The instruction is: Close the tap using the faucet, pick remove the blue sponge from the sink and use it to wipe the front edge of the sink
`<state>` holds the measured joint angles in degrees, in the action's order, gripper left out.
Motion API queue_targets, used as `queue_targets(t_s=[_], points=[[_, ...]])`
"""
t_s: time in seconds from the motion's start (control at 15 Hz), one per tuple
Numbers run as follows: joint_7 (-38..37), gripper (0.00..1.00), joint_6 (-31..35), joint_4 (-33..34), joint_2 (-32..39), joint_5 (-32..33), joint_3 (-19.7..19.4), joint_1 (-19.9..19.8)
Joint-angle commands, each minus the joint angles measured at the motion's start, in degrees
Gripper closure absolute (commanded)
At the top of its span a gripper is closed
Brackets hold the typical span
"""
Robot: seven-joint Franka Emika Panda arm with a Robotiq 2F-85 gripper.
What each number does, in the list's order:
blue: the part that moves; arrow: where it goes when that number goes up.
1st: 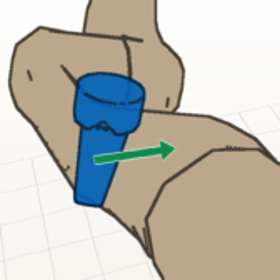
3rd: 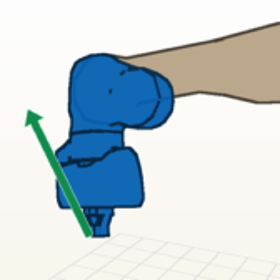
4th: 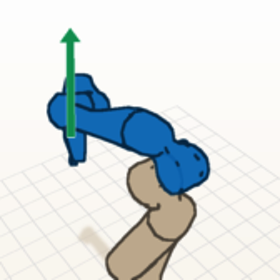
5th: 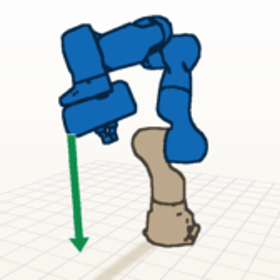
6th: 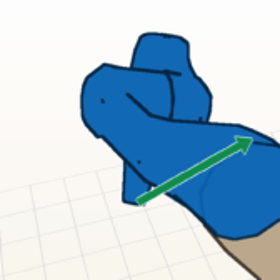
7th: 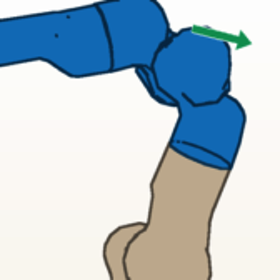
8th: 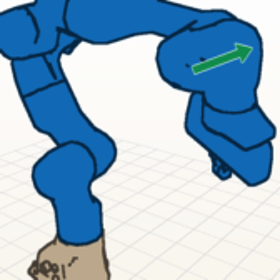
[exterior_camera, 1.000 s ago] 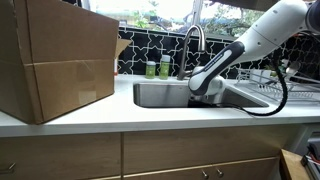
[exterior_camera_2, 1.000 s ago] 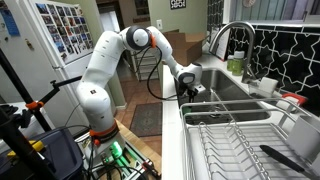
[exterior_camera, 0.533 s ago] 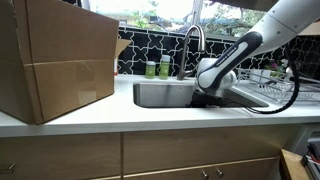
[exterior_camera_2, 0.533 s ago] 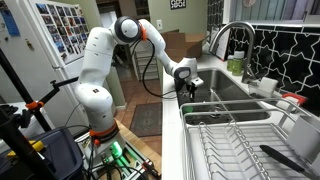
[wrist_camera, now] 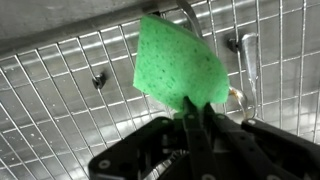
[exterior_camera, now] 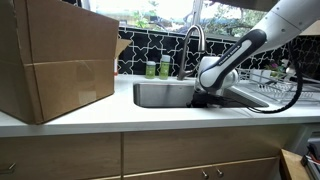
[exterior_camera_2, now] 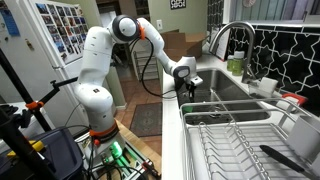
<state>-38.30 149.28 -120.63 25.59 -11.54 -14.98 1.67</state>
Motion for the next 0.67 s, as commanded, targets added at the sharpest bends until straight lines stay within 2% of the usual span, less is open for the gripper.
queue_targets(t_s=[0.0, 0.4, 0.6], points=[[-4.32, 0.95, 0.06, -1.86, -3.61, 4.99, -1.9, 1.54], [-13.05, 0.94, -0.13, -4.4, -11.29, 16.06, -3.99, 3.8], [-18.1, 0.94, -1.26, -5.77, -16.05, 22.93, -3.9, 3.71]])
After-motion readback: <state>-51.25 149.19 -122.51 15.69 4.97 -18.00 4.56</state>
